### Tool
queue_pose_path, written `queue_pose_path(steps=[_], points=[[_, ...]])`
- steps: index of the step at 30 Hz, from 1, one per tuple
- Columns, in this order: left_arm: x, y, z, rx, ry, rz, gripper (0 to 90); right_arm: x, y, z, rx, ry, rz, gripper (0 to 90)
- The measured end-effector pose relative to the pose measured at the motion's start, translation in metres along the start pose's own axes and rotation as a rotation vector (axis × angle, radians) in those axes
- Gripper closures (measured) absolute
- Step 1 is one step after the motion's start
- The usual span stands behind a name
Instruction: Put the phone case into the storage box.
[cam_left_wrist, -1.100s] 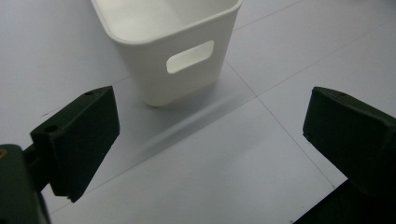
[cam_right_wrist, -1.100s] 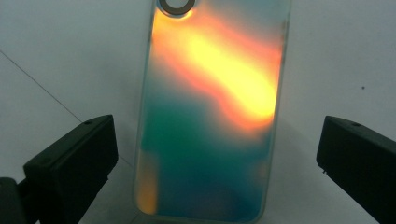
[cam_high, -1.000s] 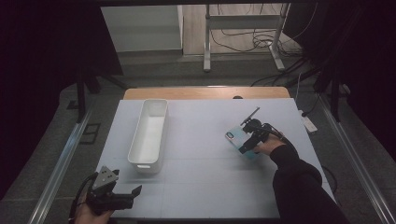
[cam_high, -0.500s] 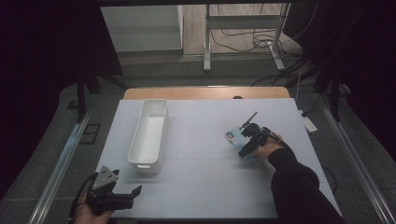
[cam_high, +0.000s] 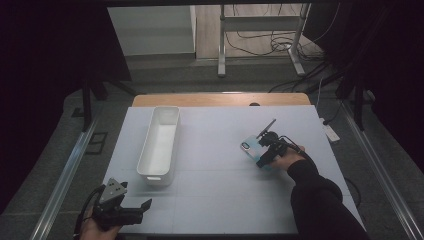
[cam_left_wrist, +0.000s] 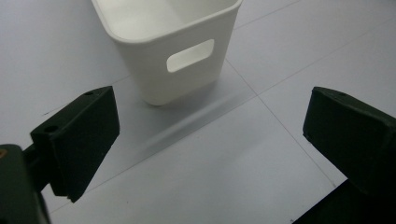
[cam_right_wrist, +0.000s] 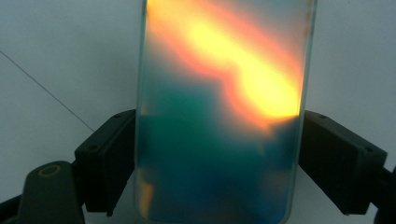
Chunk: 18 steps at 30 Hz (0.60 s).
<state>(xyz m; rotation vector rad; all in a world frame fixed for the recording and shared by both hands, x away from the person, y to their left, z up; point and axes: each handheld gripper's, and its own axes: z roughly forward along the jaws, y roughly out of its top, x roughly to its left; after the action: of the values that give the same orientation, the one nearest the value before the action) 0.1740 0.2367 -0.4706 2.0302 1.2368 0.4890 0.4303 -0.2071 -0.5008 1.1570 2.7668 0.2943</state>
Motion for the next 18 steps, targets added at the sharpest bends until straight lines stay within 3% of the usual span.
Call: queue_pose_path(steps=[18], points=[[0.0002,0.0002,0.0003,-0.001,-0.002,-0.003,4.6,0.0011,-0.0079,-0.002,-0.045,0.004,-0.001,17.3]])
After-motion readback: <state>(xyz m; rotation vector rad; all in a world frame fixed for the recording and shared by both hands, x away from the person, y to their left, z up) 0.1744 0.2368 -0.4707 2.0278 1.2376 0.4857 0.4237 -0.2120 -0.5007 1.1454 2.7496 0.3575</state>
